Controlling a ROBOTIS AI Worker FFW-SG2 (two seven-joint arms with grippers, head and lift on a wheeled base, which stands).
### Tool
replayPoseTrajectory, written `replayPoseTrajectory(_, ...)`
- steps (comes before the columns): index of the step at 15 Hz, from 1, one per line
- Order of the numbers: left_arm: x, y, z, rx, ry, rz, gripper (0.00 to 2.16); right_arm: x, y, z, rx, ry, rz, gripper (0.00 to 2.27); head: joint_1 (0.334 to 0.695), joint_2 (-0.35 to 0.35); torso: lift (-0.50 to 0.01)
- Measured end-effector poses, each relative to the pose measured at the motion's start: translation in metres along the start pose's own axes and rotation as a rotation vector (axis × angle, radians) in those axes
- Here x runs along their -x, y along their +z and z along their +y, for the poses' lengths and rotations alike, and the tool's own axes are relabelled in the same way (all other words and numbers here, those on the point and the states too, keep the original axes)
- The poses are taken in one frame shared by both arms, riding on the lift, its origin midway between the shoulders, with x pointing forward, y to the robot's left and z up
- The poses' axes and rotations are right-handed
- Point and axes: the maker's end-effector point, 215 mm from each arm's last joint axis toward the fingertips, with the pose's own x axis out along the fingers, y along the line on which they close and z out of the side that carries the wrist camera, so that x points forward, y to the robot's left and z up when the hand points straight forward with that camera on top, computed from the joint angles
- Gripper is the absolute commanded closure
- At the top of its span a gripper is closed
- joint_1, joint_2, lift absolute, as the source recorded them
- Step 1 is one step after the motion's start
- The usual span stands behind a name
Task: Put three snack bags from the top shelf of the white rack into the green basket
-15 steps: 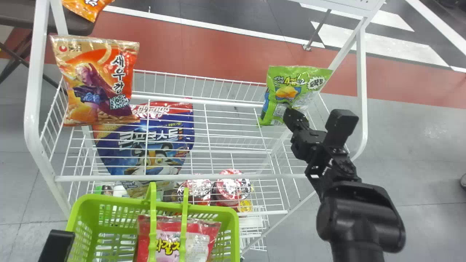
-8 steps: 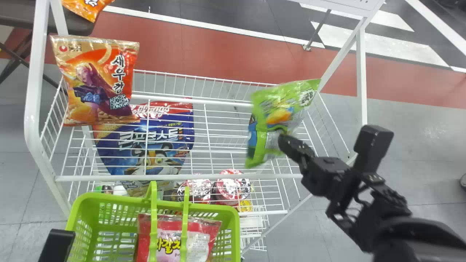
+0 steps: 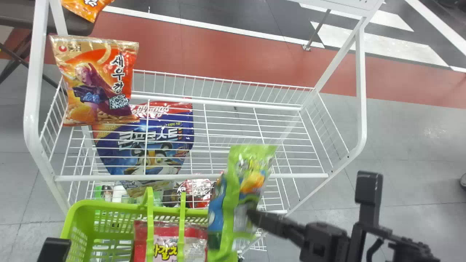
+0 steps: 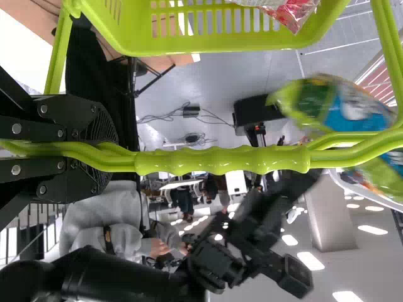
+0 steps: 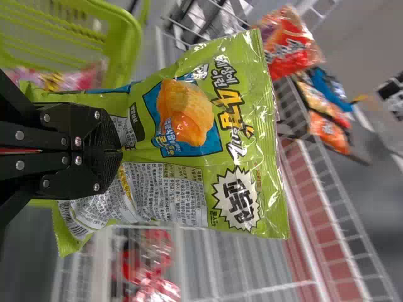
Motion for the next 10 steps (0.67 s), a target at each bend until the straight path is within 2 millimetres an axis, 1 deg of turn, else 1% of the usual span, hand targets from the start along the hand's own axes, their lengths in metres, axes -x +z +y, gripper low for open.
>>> replayPoseTrajectory(2, 0.0, 0.0, -0.002, -0.001, -0.004, -0.002, 2.14, 0.0, -0.041, 0.013, -0.077, 0.043, 0.109, 2.16, 0.695, -0.35, 0.0)
replayPoseTrajectory(3, -0.001, 0.0, -0.002, -0.002, -0.005, -0.002, 2.14, -0.001, -0.058, 0.022, -0.107, 0.07, 0.154, 2.16, 0.695, -0.35, 0.0)
replayPoseTrajectory(6, -0.002, -0.001, -0.004, -0.004, -0.009, 0.0, 2.14, -0.009, -0.087, 0.048, -0.159, 0.163, 0.223, 2.16, 0.695, -0.35, 0.0)
replayPoseTrajectory(8, -0.002, -0.002, -0.006, -0.007, -0.01, 0.0, 2.14, -0.016, -0.11, 0.062, -0.195, 0.211, 0.275, 2.16, 0.695, -0.35, 0.0)
replayPoseTrajectory(9, -0.002, -0.003, -0.007, -0.005, -0.011, 0.001, 2.14, -0.02, -0.122, 0.067, -0.213, 0.226, 0.301, 2.16, 0.695, -0.35, 0.0)
replayPoseTrajectory(10, -0.003, -0.004, -0.007, -0.004, -0.014, 0.001, 2.14, -0.024, -0.132, 0.067, -0.226, 0.226, 0.325, 2.16, 0.695, -0.35, 0.0)
